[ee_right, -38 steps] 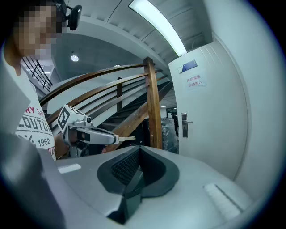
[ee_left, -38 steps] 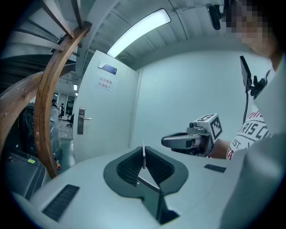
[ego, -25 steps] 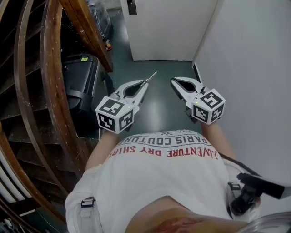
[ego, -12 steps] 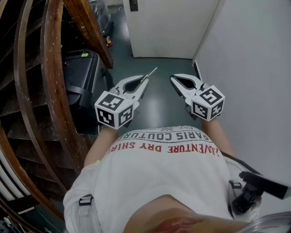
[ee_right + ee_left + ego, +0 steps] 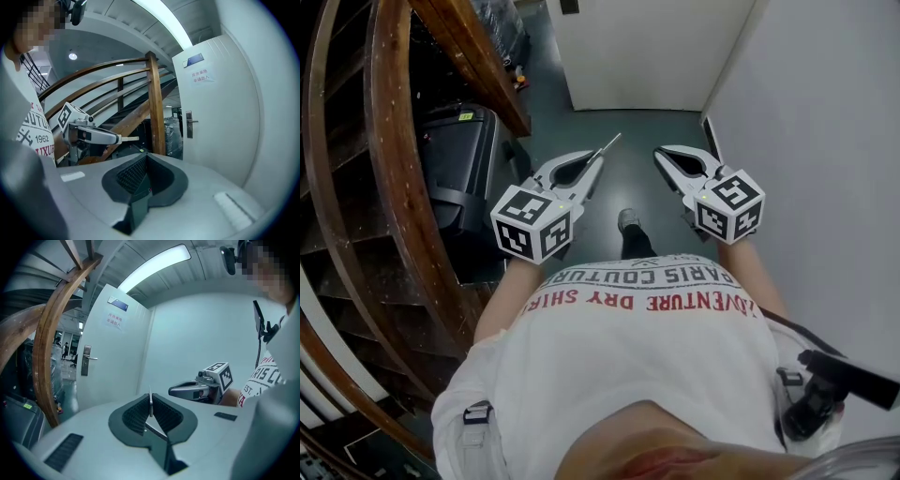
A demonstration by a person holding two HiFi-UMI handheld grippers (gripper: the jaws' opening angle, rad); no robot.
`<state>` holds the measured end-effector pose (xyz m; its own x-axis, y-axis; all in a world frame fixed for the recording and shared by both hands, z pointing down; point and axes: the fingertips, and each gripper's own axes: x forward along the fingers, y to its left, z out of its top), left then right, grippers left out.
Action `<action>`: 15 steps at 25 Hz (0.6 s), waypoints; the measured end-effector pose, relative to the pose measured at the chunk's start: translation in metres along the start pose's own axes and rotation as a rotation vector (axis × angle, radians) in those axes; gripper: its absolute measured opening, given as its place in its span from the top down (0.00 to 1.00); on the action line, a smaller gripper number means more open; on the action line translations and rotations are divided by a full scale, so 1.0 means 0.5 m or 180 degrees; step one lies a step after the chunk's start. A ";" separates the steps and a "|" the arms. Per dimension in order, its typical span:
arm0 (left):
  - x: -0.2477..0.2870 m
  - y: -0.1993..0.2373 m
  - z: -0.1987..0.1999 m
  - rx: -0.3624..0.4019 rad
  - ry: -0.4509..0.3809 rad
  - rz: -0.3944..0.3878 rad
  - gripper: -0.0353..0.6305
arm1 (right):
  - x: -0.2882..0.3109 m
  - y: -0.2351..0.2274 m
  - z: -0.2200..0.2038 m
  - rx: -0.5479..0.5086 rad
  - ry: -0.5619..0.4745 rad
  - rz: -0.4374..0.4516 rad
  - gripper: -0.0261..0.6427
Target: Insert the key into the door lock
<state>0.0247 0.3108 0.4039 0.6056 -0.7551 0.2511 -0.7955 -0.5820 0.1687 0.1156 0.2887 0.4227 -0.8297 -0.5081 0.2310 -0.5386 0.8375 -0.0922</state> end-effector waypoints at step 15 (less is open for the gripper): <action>0.429 0.358 0.166 -0.0177 0.0077 0.0166 0.91 | 0.328 -0.496 0.114 -0.0031 0.0114 -0.0021 0.96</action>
<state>0.0139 0.0197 0.4087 0.5633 -0.7760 0.2837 -0.8262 -0.5240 0.2072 0.1048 -0.0137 0.4284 -0.8203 -0.5062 0.2661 -0.5424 0.8362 -0.0811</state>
